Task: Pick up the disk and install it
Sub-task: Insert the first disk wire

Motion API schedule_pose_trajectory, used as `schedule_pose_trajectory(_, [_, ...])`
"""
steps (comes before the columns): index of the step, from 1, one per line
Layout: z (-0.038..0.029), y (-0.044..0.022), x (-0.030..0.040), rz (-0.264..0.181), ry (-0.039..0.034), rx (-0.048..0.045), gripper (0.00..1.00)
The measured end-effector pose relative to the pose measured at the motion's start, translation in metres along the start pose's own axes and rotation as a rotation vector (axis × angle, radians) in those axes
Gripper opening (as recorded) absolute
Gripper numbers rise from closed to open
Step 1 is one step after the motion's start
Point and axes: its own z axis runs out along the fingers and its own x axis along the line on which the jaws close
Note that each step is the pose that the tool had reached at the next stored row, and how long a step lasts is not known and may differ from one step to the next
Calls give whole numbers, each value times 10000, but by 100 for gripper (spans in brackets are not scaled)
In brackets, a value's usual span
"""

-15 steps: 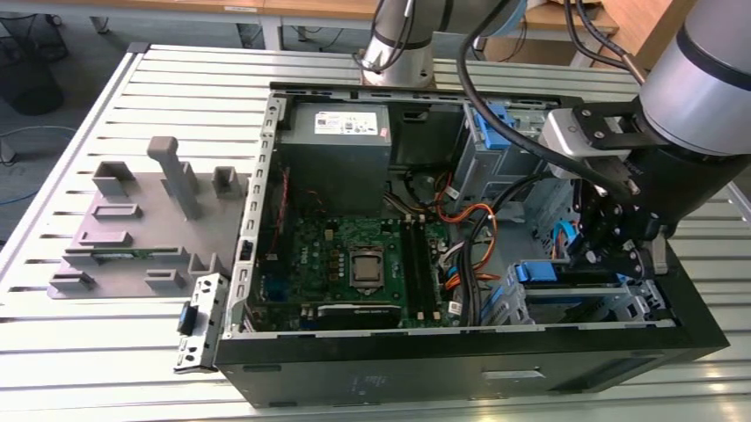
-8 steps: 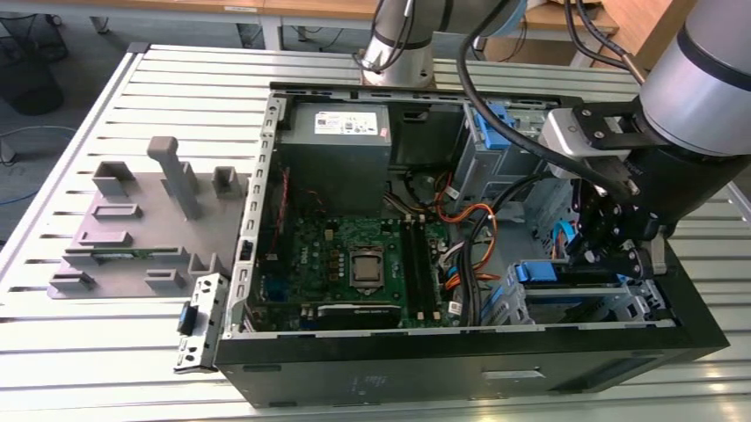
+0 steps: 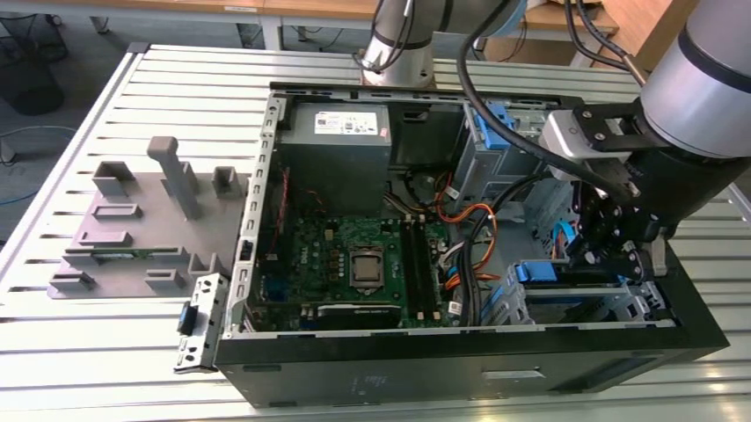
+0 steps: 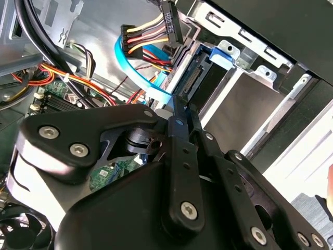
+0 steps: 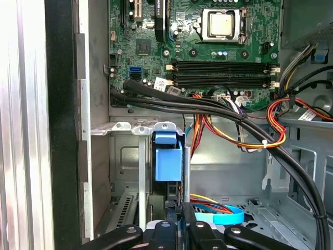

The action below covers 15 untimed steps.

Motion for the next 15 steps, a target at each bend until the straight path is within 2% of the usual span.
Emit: schedule_pose_trajectory(15, [39, 3, 2, 0, 0, 0, 16])
